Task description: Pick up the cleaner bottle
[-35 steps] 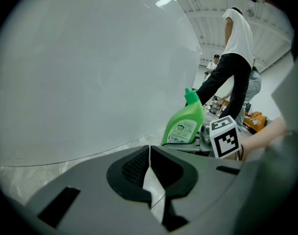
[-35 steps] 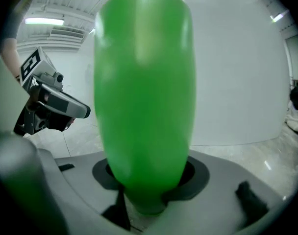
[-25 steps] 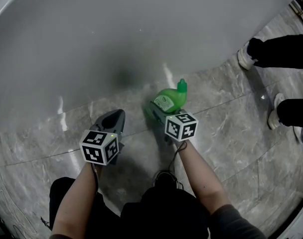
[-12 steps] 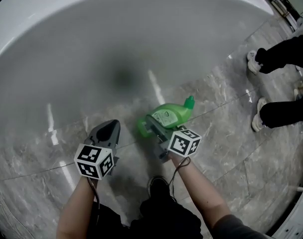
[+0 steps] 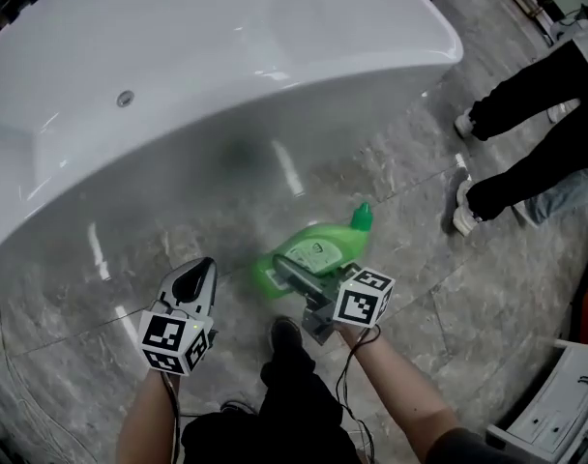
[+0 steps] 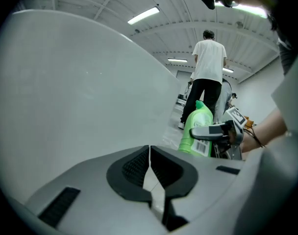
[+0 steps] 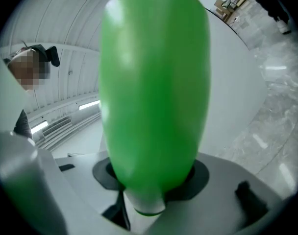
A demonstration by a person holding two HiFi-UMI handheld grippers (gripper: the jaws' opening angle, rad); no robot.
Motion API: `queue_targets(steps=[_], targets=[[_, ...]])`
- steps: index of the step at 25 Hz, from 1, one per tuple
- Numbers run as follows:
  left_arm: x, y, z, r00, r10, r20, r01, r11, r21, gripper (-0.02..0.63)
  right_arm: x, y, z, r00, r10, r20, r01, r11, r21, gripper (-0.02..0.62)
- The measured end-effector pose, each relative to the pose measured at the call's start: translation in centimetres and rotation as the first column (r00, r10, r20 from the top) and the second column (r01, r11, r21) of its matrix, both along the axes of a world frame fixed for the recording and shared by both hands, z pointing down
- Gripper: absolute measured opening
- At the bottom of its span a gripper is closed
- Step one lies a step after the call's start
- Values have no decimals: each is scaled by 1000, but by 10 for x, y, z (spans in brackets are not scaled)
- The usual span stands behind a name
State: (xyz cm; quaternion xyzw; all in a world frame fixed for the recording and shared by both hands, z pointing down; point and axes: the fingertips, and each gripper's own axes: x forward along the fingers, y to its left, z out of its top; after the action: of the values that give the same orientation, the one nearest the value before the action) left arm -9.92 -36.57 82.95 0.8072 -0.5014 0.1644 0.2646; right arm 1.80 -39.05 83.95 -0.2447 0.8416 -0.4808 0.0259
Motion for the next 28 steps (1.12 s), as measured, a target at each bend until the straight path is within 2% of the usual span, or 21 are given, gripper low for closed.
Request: queue_targets(steps=[4,9,15,19,25,28], targets=[[19,2,-63,999,-27,-39,25,998,-53,20,10,6,-70,999,-17,31,18,999,-31,197],[44,-11,-147,992,-93,-81,88,994,-62,20,16,6,-148,997,-57,52,59,998,-30,198],[57,-29,-210,974,-195,-115,188,980,-67,20,25,11,-198,996,-64,57,69,993,-98,198],[53,-18,-235,974,-198,-111,191,979,-67,20,26,29,-225,997,-72,30,75,991,-108,198],[31,30,-285,972,-201,-124,196,980,-45,20,13,69,-279,993,31,112,-15,989,-144,198],[21,57,-316,969,-195,-153,193,981,-33,20,5,92,-306,991,76,110,-59,987,-146,198]])
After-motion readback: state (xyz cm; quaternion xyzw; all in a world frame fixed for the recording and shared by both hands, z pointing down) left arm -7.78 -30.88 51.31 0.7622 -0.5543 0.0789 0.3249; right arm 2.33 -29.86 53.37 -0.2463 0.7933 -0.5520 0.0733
